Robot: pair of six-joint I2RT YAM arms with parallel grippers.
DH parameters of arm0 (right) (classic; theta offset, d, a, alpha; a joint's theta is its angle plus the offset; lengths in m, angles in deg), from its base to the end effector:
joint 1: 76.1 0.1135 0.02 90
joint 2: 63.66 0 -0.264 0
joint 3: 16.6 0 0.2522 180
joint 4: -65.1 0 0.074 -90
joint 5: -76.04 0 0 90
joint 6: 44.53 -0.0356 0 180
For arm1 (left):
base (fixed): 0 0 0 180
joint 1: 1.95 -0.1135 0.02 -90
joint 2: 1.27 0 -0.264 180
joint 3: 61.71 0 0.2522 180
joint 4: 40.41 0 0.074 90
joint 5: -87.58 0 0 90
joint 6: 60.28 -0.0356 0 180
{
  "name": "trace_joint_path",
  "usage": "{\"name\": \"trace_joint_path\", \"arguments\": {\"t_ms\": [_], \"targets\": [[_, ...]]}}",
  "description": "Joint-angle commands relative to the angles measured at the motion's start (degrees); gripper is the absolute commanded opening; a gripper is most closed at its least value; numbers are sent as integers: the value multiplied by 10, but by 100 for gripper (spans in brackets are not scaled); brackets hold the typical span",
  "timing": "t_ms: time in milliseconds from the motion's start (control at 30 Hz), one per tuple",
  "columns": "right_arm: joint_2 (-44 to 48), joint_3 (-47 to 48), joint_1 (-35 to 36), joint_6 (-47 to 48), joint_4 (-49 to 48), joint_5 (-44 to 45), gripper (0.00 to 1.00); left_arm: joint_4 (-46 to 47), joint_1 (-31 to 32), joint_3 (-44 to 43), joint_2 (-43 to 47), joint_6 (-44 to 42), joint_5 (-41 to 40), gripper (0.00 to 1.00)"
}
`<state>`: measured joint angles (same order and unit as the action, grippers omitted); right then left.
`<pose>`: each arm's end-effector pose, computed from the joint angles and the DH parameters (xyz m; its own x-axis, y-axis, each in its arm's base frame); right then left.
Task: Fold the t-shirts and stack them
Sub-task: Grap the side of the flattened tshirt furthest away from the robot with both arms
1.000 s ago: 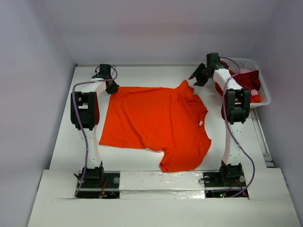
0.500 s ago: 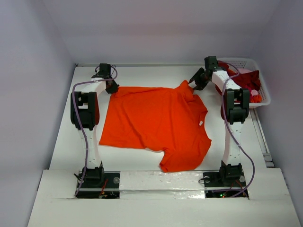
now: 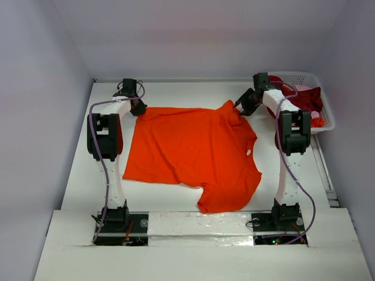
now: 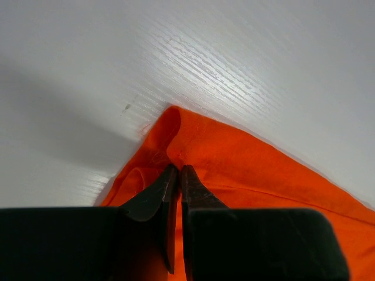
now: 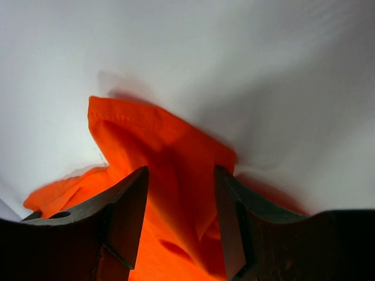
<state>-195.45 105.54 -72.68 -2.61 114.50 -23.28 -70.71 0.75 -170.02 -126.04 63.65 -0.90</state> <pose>0.4995 0.0356 0.1745 -0.6776 0.6951 -0.2402 0.5421 0.6928 0.4755 0.4869 -0.0239 0.1791 -0.6402 -0.5284 -0.5576 -0.3520 0.8470 -0.3984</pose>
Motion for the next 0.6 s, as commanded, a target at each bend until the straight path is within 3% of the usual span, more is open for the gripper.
{"name": "trace_joint_path", "arguments": {"t_ms": [0, 567], "targets": [[50, 1, -5, -12, 1, 39, 54, -5, -5, -24, 44, -2, 4, 0], [79, 20, -5, 0, 35, 91, 55, -7, -5, -28, 43, 0, 6, 0]]}}
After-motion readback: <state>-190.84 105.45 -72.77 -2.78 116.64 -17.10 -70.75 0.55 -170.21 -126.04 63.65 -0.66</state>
